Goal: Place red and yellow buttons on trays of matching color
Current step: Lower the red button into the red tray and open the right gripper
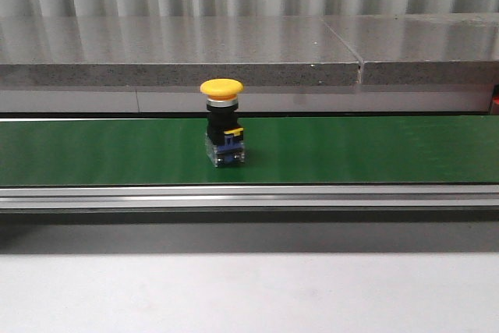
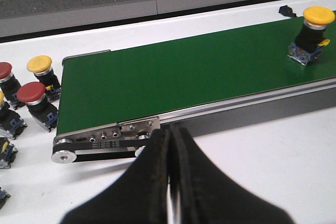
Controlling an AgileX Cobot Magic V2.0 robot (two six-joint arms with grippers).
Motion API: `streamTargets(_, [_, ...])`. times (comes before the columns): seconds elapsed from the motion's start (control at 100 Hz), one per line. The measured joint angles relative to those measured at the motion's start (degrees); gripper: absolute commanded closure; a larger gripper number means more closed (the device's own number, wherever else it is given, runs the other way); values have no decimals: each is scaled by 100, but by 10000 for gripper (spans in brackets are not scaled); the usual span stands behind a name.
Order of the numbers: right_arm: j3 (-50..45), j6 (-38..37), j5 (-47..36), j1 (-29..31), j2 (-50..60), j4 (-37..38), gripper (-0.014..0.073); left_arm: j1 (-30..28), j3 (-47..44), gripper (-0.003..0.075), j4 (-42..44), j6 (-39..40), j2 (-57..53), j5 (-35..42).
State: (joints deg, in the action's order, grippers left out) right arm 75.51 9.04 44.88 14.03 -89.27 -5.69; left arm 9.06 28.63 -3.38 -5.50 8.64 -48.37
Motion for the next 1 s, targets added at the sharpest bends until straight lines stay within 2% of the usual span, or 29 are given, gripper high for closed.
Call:
streamTargets(0.33, [478, -164, 8, 876, -436, 0, 385, 0, 0, 741, 0, 0, 0, 0])
streamTargets(0.58, [886, -173, 8, 921, -1217, -137, 385, 0, 0, 741, 0, 0, 0, 0])
streamTargets(0.83, [932, -173, -359, 921, -1876, -352, 384, 0, 0, 741, 0, 0, 0, 0])
streamTargets(1.0, [932, -173, -504, 921, -2163, -361, 342, 0, 0, 741, 0, 0, 0, 0])
